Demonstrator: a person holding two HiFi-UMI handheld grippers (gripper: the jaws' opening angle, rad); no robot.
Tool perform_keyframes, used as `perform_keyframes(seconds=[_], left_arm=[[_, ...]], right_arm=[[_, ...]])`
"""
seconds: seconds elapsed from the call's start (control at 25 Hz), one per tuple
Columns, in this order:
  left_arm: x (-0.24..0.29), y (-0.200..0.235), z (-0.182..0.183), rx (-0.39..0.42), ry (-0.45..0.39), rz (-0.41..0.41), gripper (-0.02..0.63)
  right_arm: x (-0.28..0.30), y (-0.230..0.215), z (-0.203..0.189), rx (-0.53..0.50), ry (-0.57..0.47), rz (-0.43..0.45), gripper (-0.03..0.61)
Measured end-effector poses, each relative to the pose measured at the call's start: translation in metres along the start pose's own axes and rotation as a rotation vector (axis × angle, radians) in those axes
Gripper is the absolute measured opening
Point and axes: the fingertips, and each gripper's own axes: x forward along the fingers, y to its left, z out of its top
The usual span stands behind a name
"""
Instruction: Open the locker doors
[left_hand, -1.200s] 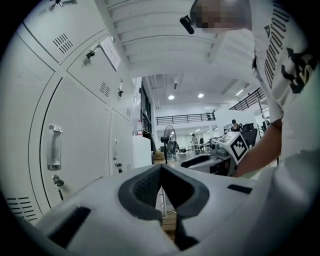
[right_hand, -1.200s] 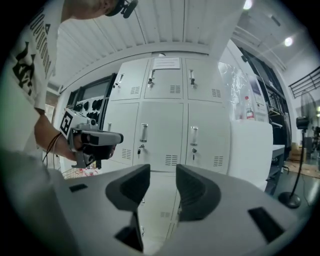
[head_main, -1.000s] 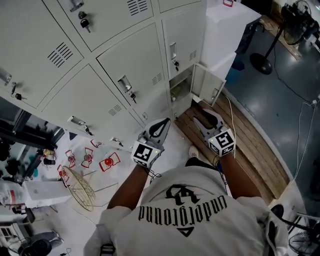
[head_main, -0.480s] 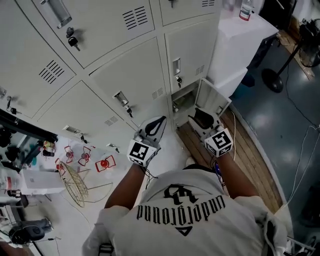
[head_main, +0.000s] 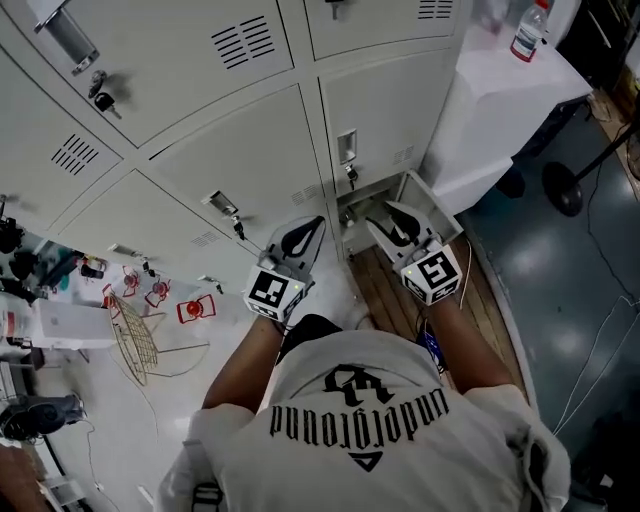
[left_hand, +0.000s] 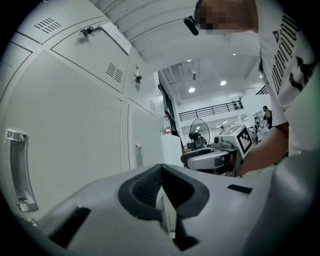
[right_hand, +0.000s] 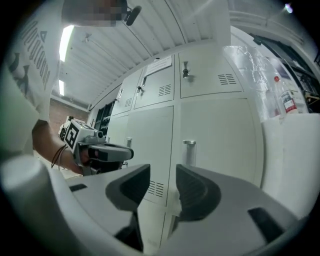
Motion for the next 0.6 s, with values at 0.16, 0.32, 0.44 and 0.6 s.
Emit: perform_keyframes(seconds=[0.16, 0.32, 0.44, 0.6], left_arm=[[0.007, 0.015, -0.007, 0.023, 0.007, 0.032, 0.008], [0.015, 0.029, -0.007, 0.009, 0.009, 0.047, 0.008], [0.024, 0.041, -0.007, 0.006, 0.008, 0.05, 0.008], [0.034, 0.048, -0.008, -0.025, 0.017, 0.043, 0.008]], right_arm=[[0.02, -0.007, -0.001, 0.0, -0.006, 0.039, 0.17], [0.039, -0.013, -0.002, 0.004, -0.005, 0.063, 0.172], [0.056, -0.021, 0.0, 0.011, -0.004, 0.075, 0.175], [0.08, -0.03, -0.002, 0.011, 0.004, 0.091, 0.183]])
